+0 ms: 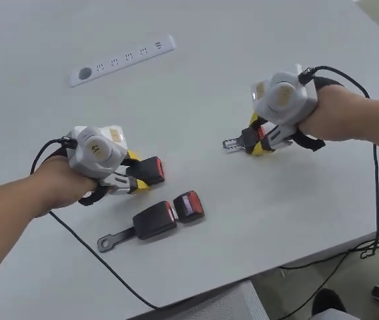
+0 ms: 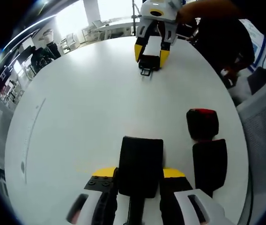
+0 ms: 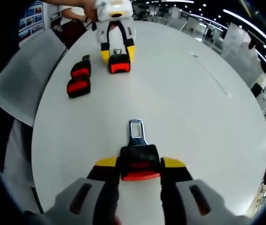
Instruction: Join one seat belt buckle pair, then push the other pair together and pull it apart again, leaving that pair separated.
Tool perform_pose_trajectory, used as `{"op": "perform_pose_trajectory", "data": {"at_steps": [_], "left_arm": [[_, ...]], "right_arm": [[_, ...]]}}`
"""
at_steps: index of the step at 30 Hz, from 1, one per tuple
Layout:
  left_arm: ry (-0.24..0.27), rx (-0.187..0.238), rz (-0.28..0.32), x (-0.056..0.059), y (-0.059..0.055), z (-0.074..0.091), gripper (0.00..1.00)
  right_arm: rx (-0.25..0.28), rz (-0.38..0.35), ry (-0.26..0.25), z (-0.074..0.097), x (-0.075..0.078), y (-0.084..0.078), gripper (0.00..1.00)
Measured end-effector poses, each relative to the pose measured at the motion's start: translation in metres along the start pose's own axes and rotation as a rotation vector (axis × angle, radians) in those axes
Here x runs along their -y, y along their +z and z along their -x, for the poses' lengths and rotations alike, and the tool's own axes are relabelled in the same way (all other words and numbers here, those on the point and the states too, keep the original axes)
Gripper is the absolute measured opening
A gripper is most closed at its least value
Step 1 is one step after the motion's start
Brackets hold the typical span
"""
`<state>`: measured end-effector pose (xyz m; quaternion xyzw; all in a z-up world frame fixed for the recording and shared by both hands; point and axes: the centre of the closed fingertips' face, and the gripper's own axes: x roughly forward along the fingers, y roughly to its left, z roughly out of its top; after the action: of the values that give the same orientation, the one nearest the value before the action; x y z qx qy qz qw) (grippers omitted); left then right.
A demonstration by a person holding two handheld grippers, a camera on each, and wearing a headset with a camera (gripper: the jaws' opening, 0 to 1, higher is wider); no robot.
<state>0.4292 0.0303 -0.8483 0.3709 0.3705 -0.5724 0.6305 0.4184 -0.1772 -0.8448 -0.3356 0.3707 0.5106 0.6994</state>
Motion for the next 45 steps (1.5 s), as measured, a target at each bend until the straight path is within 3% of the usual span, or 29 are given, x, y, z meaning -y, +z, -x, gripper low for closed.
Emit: {"op": "perform_pose_trajectory", "data": {"at_steps": [3,12,19,30,45], "left_arm": [[-0.006,-0.004,-0.037,0.002,0.001,0.000,0.35],[-0.008,0.031,-0.060,0.002,0.001,0.000,0.34],[-0.012,0.016,-0.072,0.003,0.001,-0.001,0.34],[-0.015,0.007,-0.076,0.002,0.000,-0.001,0.34],[-0.019,0.000,-0.083,0.000,0.000,-0.003,0.34]], "right_arm": [[0.003,0.002,0.005,0.001,0.000,-0.001,0.32],[0.008,-0.009,-0.017,0.002,0.000,0.001,0.32],[0.011,-0.024,-0.031,-0.003,0.000,0.008,0.32],[0.053,-0.023,-0.027,-0.015,-0.008,0.030,0.32],[0.113,0.033,0.005,-0.042,-0.027,0.079,0.31]]}}
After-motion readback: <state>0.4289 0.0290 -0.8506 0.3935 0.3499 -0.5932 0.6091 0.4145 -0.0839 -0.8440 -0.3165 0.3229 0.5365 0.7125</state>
